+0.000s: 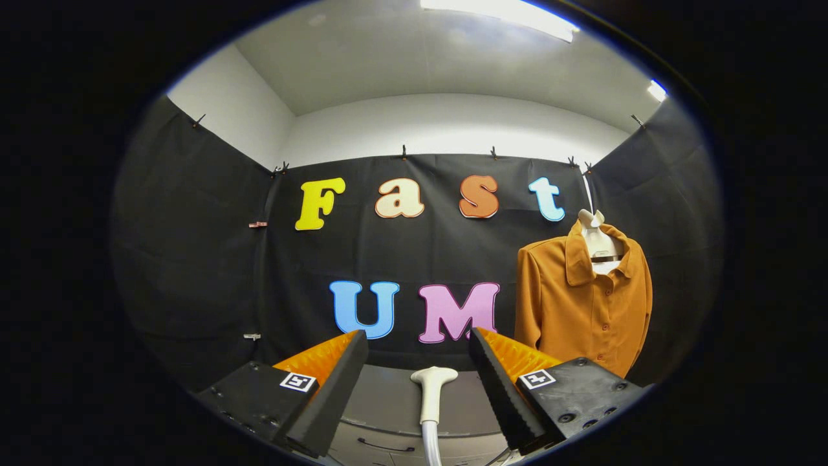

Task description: Iron the clothes twice with a garment steamer, once on the left side and once on the right side.

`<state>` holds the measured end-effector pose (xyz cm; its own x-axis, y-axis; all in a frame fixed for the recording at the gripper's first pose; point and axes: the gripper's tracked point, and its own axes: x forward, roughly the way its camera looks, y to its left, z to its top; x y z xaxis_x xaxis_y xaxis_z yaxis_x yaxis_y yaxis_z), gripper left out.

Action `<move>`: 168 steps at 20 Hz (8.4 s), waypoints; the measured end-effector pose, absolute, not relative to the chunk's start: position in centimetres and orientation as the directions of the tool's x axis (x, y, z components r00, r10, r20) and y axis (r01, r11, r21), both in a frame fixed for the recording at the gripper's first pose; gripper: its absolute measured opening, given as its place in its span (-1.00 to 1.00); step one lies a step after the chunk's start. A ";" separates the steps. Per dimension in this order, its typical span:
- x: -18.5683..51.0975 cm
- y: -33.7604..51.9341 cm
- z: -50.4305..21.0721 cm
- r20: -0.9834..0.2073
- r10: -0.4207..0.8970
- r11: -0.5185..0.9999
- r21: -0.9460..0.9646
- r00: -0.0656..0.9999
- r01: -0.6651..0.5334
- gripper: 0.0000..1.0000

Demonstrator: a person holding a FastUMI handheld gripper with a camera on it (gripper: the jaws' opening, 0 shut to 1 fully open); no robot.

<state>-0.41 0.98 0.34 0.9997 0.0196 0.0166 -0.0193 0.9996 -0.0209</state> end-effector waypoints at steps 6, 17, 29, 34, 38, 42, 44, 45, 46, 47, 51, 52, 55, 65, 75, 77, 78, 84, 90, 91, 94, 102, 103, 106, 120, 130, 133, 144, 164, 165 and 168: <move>-0.3 1.2 0.2 0.014 0.012 0.999 -0.033 1.000 -0.011 0.96; -0.2 3.5 -0.7 -0.004 -0.022 0.999 -0.047 1.000 0.022 0.96; 3.4 4.3 -5.9 -0.136 -0.101 0.995 -0.041 0.986 0.096 0.96; 7.5 2.5 -9.2 -0.223 -0.093 0.996 -0.009 0.970 0.093 0.96; 10.9 0.6 -12.6 -0.309 -0.076 0.997 0.001 0.948 0.080 0.96; 14.3 -0.5 -16.2 -0.398 -0.050 0.998 0.012 0.916 0.059 0.98; 15.4 -0.8 -18.9 -0.461 -0.043 0.999 0.000 0.886 0.048 0.97; 16.1 -1.0 -20.1 -0.489 -0.047 0.999 -0.005 0.871 0.051 0.97; 16.6 -1.3 -21.2 -0.513 -0.050 0.998 -0.004 0.857 0.056 0.97; 17.1 -1.5 -22.1 -0.537 -0.053 0.998 0.000 0.842 0.062 0.97; 17.5 -2.1 -25.5 -0.621 -0.054 0.997 0.006 0.782 0.075 0.97; 17.5 -2.2 -26.2 -0.639 -0.059 0.997 0.001 0.767 0.077 0.97; 18.0 -3.1 -28.6 -0.696 -0.083 0.996 -0.031 0.713 0.086 0.98; 17.9 -3.3 -31.9 -0.787 -0.090 0.994 -0.037 0.610 0.099 0.69; 17.8 -1.0 -27.7 -0.693 0.038 0.998 0.064 0.720 0.010 -0.08; 17.5 -0.4 -25.4 -0.645 0.061 0.997 0.079 0.762 -0.013 -0.08; 17.2 -0.4 -24.2 -0.622 0.058 0.997 0.074 0.781 -0.016 -0.08; 14.2 -0.5 -18.2 -0.506 0.020 0.998 0.057 0.862 0.010 -0.08; 9.2 -0.2 -14.3 -0.449 -0.025 0.993 0.088 0.893 0.072 -0.08; 8.2 0.0 -13.8 -0.439 -0.033 0.993 0.088 0.898 0.079 -0.08; 5.4 -0.1 -12.0 -0.400 -0.071 0.991 0.074 0.914 0.109 -0.08; 0.1 -5.3 -8.0 -0.314 -0.204 0.972 0.047 0.927 0.230 -0.09; -0.1 -6.4 -7.4 -0.301 -0.220 0.968 0.052 0.928 0.246 -0.09; -0.2 -9.9 -5.9 -0.259 -0.248 0.963 0.042 0.933 0.268 -0.09; 4.7 -26.2 -5.8 -0.233 -0.215 0.971 0.050 0.948 0.233 -0.09; 8.8 -28.5 -10.6 -0.333 -0.057 0.987 0.122 0.941 0.103 -0.09; 9.8 -29.9 -13.0 -0.379 -0.016 0.983 0.163 0.925 0.083 -0.09; 9.9 -31.5 -19.1 -0.472 0.138 0.966 0.259 0.870 -0.013 -0.09; 3.5 -32.8 -23.9 -0.594 0.085 0.959 0.266 0.800 0.095 -0.08; 3.4 -33.3 -22.7 -0.574 0.067 0.962 0.254 0.816 0.099 -0.08; 3.6 -35.6 -17.9 -0.495 -0.008 0.973 0.196 0.869 0.120 -0.08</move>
<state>3.57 -35.62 -17.85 0.8687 -0.0076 -0.4953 0.1201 0.9733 0.1956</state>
